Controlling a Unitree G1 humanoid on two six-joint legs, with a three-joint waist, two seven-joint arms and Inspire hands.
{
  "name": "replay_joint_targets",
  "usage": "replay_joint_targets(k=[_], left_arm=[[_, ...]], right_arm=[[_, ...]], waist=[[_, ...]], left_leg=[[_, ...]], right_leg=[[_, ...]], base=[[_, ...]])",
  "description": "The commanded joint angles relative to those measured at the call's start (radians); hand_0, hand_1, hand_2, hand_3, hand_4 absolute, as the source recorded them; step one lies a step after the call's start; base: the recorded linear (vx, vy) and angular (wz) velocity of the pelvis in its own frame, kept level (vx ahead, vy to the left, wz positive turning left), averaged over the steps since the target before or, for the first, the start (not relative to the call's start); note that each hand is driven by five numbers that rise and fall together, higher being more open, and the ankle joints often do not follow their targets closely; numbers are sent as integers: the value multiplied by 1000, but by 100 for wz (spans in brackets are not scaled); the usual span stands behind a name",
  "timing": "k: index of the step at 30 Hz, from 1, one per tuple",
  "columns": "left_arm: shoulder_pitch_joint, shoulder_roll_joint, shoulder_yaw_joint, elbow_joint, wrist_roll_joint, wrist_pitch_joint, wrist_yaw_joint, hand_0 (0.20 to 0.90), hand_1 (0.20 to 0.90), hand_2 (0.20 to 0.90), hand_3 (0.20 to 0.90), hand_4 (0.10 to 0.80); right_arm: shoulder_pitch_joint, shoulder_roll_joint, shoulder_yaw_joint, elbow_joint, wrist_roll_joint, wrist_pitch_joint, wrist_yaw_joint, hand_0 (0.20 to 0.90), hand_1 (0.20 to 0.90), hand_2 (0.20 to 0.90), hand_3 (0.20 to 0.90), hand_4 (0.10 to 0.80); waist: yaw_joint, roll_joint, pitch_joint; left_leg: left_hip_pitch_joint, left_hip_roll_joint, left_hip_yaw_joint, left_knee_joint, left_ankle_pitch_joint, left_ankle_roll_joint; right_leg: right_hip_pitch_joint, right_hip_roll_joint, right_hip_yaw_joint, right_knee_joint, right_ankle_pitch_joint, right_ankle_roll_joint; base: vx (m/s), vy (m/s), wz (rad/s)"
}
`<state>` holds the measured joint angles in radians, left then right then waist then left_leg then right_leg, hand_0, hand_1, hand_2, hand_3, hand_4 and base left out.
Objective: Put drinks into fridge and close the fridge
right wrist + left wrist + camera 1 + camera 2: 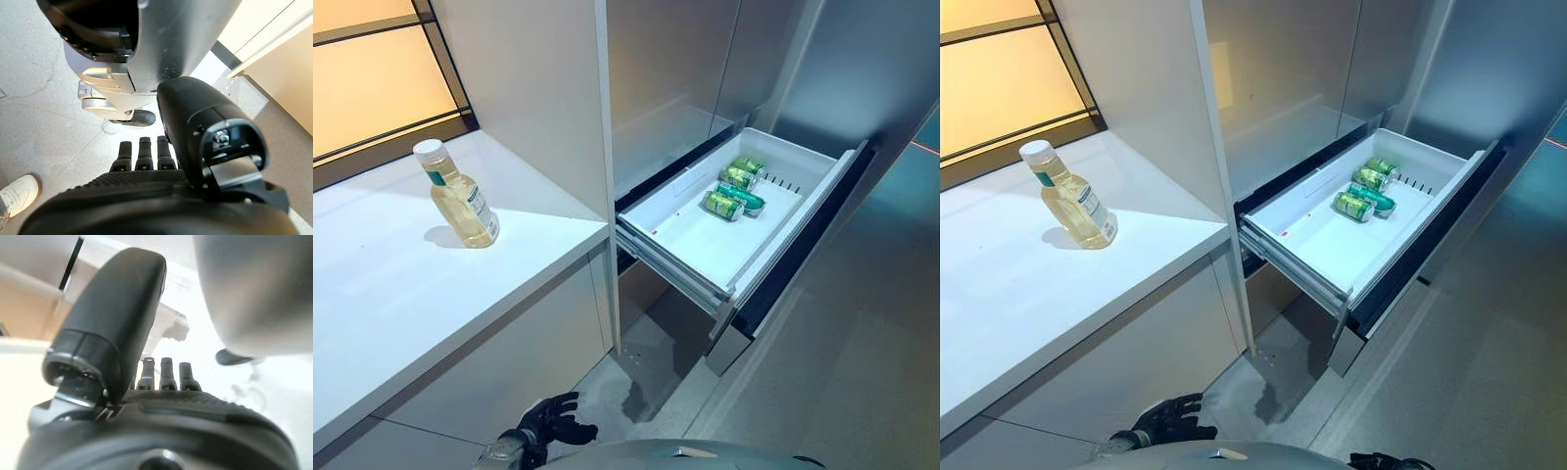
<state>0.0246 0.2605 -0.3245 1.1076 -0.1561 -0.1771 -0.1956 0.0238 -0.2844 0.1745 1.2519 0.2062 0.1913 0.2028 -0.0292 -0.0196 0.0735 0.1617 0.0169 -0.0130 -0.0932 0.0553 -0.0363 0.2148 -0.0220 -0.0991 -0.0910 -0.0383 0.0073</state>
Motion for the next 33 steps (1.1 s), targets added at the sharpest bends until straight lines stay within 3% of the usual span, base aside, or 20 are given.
replay_joint_targets(k=[1, 10, 16, 24, 29, 33], left_arm=[[-125, 4, -65, -74, 121, -134, 38, 900, 900, 900, 900, 800], [-194, 66, -183, -277, 256, -187, 105, 900, 900, 900, 900, 800], [-238, 103, -206, -420, 275, -141, 131, 900, 900, 900, 900, 800], [-283, 171, -185, -610, 253, -149, 150, 900, 900, 900, 900, 800], [-340, 237, -147, -816, 127, -102, 34, 900, 900, 900, 900, 800], [-378, 283, -122, -951, 99, -47, 35, 900, 900, 900, 900, 800]], right_arm=[[-53, 19, 60, 13, -10, 12, 48, 900, 900, 900, 900, 800], [-54, 5, 81, -4, -25, 18, 55, 900, 900, 900, 900, 800], [-54, 4, 79, -14, -28, 22, 47, 900, 900, 900, 900, 800], [-43, 10, 73, -14, -29, 20, 33, 900, 900, 900, 900, 800], [-29, 26, 71, -2, -27, -4, 13, 900, 900, 900, 900, 800], [-20, 35, 70, 4, -29, -19, 0, 900, 900, 900, 900, 800]], waist=[[11, 6, 20], [-3, 12, 16], [-2, 16, 16], [9, 20, 10], [21, 25, 4], [26, 28, 3]], left_leg=[[11, -49, 38, 10, -96, 59], [7, -46, 43, 8, -95, 56], [3, -49, 36, 9, -95, 58], [1, -52, 22, 9, -97, 60], [-5, -56, 6, 10, -97, 63], [-9, -58, -4, 9, -97, 65]], right_leg=[[-73, 9, 15, 47, 35, 54], [-80, 10, 21, 48, 34, 59], [-83, 8, 17, 49, 34, 60], [-76, 4, 6, 42, 32, 60], [-74, 2, -2, 38, 32, 60], [-75, 2, -5, 35, 32, 59]], base=[[0, 0, 0], [0, 0, 0], [0, 0, 0], [3, 1, 1], [5, 2, 8], [-15, 2, 4]])
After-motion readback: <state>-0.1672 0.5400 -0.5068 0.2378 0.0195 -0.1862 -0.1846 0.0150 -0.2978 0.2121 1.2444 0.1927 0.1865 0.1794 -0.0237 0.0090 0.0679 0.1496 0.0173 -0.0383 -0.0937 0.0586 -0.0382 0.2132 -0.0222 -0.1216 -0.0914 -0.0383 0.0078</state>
